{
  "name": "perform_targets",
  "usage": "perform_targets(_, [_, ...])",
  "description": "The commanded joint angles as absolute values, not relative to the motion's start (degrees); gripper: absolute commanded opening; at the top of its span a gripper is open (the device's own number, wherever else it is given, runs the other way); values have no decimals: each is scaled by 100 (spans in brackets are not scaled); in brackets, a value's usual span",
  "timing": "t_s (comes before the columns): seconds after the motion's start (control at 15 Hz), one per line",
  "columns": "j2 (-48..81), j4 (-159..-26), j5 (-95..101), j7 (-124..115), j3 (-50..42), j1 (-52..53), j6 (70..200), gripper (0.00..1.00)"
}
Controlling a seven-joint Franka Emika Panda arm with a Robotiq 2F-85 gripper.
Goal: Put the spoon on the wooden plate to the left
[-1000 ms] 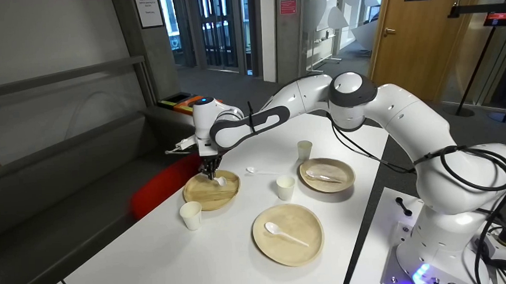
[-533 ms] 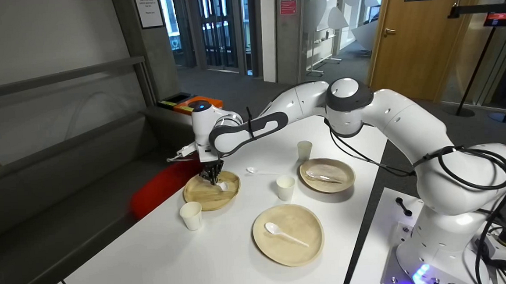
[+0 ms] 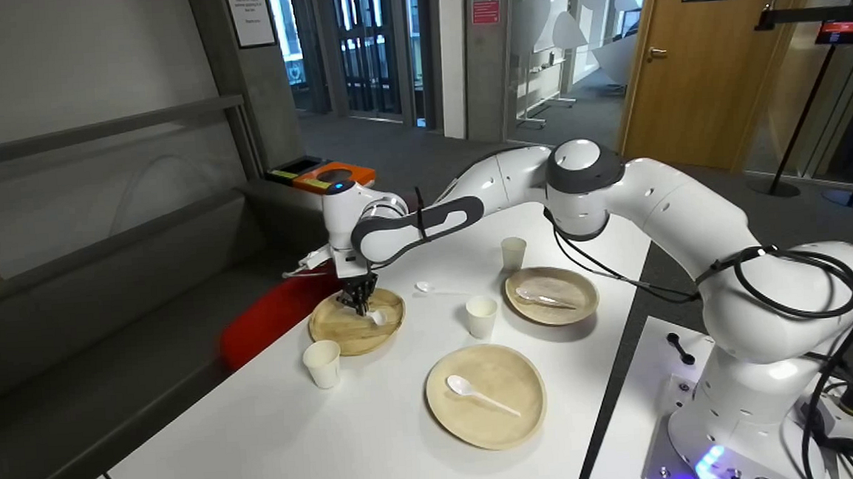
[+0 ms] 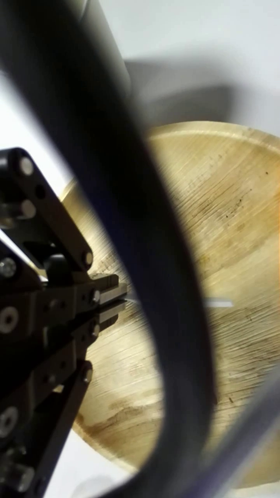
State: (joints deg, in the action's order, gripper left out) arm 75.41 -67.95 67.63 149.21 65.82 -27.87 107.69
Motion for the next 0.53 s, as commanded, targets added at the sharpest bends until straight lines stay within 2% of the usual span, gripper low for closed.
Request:
perform_targets(0.0, [7770, -6584, 7084, 14920, 6900, -2761, 10482, 1])
perform_targets(0.47, [7965, -6481, 7354, 14918, 7028, -2751, 10359, 1])
